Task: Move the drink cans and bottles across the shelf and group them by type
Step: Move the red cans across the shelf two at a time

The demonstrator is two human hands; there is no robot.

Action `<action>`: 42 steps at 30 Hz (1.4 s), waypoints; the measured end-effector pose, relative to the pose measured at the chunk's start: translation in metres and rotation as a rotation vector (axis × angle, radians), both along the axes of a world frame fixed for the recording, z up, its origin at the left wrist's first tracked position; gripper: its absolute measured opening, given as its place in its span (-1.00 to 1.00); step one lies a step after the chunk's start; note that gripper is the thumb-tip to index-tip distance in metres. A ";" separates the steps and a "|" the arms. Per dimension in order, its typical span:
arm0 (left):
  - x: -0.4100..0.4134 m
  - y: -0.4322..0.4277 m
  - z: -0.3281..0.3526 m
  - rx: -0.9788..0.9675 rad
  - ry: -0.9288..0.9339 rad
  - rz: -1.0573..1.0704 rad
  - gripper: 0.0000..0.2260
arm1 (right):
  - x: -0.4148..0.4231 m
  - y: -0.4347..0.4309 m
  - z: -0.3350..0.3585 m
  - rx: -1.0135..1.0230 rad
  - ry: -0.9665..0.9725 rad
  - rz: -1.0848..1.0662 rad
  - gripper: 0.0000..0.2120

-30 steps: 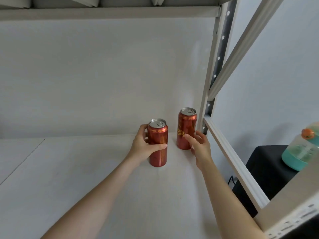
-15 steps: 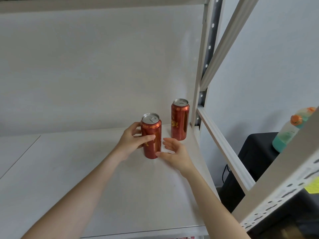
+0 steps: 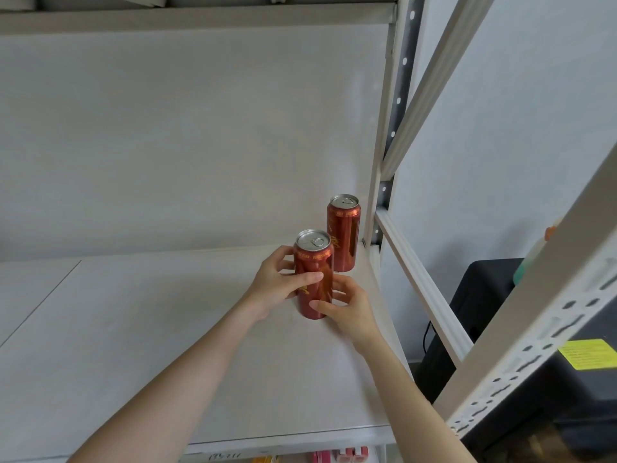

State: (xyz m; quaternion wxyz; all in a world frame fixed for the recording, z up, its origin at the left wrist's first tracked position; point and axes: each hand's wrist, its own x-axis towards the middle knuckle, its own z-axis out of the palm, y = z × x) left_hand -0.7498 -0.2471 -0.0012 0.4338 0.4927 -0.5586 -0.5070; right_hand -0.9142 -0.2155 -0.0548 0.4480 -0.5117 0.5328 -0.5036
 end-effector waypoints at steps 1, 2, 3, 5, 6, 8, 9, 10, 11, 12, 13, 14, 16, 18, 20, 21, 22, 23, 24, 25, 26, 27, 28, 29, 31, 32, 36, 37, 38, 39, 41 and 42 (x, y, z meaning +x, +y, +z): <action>-0.006 0.001 0.000 0.003 -0.008 -0.012 -0.44 | -0.005 0.003 -0.001 -0.003 -0.001 -0.021 -0.47; -0.012 0.002 0.000 0.005 -0.017 -0.024 -0.43 | -0.011 0.006 -0.002 -0.003 -0.002 -0.041 -0.48; -0.019 0.002 0.000 0.007 -0.025 -0.037 -0.41 | -0.016 0.009 -0.002 -0.001 -0.004 -0.056 -0.48; -0.032 0.002 0.000 0.010 -0.035 -0.059 -0.39 | -0.027 0.013 -0.003 0.008 -0.017 -0.083 -0.48; -0.037 0.002 0.000 0.011 -0.035 -0.067 -0.39 | -0.031 0.013 -0.004 0.011 -0.026 -0.098 -0.48; -0.047 -0.001 0.000 0.014 -0.037 -0.079 -0.37 | -0.038 0.013 -0.004 0.019 -0.041 -0.127 -0.46; -0.050 -0.003 0.000 0.016 -0.038 -0.084 -0.37 | -0.040 0.013 -0.004 0.021 -0.045 -0.141 -0.46; -0.053 -0.004 0.000 0.019 -0.036 -0.087 -0.38 | -0.042 0.012 -0.003 0.020 -0.049 -0.151 -0.46; -0.055 -0.006 0.000 0.022 -0.033 -0.086 -0.39 | -0.043 0.010 -0.003 0.018 -0.053 -0.159 -0.46; -0.056 -0.008 0.000 0.025 -0.030 -0.083 -0.39 | -0.043 0.009 -0.003 0.016 -0.055 -0.164 -0.46; -0.056 -0.010 0.000 0.028 -0.028 -0.080 -0.39 | -0.044 0.007 -0.003 0.014 -0.056 -0.167 -0.46; -0.057 -0.012 0.000 0.029 -0.029 -0.077 -0.39 | -0.044 0.005 -0.003 0.013 -0.059 -0.169 -0.46; -0.058 -0.016 0.000 0.030 -0.037 -0.076 -0.38 | -0.045 0.001 -0.003 0.012 -0.068 -0.170 -0.46; -0.059 -0.020 0.000 0.029 -0.044 -0.074 -0.37 | -0.047 -0.004 -0.004 0.012 -0.077 -0.172 -0.45; -0.061 -0.025 0.000 0.030 -0.044 -0.066 -0.36 | -0.048 -0.009 -0.005 0.011 -0.087 -0.173 -0.44; -0.062 -0.027 0.000 0.031 -0.043 -0.062 -0.36 | -0.048 -0.012 -0.006 0.012 -0.091 -0.174 -0.44; -0.062 -0.029 0.000 0.032 -0.041 -0.058 -0.35 | -0.048 -0.014 -0.006 0.011 -0.092 -0.176 -0.44; -0.062 -0.031 0.000 0.033 -0.040 -0.054 -0.36 | -0.048 -0.016 -0.007 0.008 -0.093 -0.178 -0.44; -0.062 -0.033 0.000 0.034 -0.039 -0.051 -0.37 | -0.047 -0.018 -0.007 0.006 -0.093 -0.180 -0.44; -0.062 -0.034 0.000 0.033 -0.039 -0.048 -0.38 | -0.047 -0.020 -0.007 0.004 -0.094 -0.182 -0.43; -0.062 -0.036 0.000 0.032 -0.039 -0.046 -0.38 | -0.047 -0.022 -0.007 0.003 -0.095 -0.184 -0.43; -0.062 -0.038 0.001 0.030 -0.040 -0.044 -0.38 | -0.047 -0.024 -0.007 0.003 -0.095 -0.186 -0.43; -0.062 -0.039 0.001 0.029 -0.041 -0.040 -0.39 | -0.047 -0.026 -0.007 0.003 -0.097 -0.188 -0.43; -0.062 -0.041 0.001 0.029 -0.043 -0.036 -0.39 | -0.046 -0.027 -0.007 0.004 -0.101 -0.189 -0.42; -0.062 -0.043 0.002 0.028 -0.049 -0.032 -0.41 | -0.046 -0.030 -0.007 0.008 -0.108 -0.192 -0.42; -0.062 -0.044 0.003 0.028 -0.052 -0.033 -0.43 | -0.046 -0.031 -0.007 0.009 -0.107 -0.193 -0.42; -0.062 -0.048 0.003 0.026 -0.054 -0.033 -0.56 | -0.045 -0.035 -0.006 0.010 -0.098 -0.191 -0.42; -0.061 -0.048 0.003 0.026 -0.055 -0.033 -0.57 | -0.044 -0.035 -0.006 0.010 -0.094 -0.192 -0.42; -0.061 -0.049 0.003 0.027 -0.055 -0.034 -0.57 | -0.044 -0.035 -0.006 0.010 -0.090 -0.194 -0.42; -0.061 -0.049 0.003 0.027 -0.054 -0.035 -0.57 | -0.044 -0.035 -0.006 0.010 -0.086 -0.196 -0.42; -0.062 -0.048 0.003 0.027 -0.054 -0.035 -0.56 | -0.045 -0.035 -0.007 0.012 -0.079 -0.199 -0.41; -0.062 -0.048 0.003 0.028 -0.054 -0.037 -0.55 | -0.045 -0.035 -0.007 0.011 -0.072 -0.200 -0.42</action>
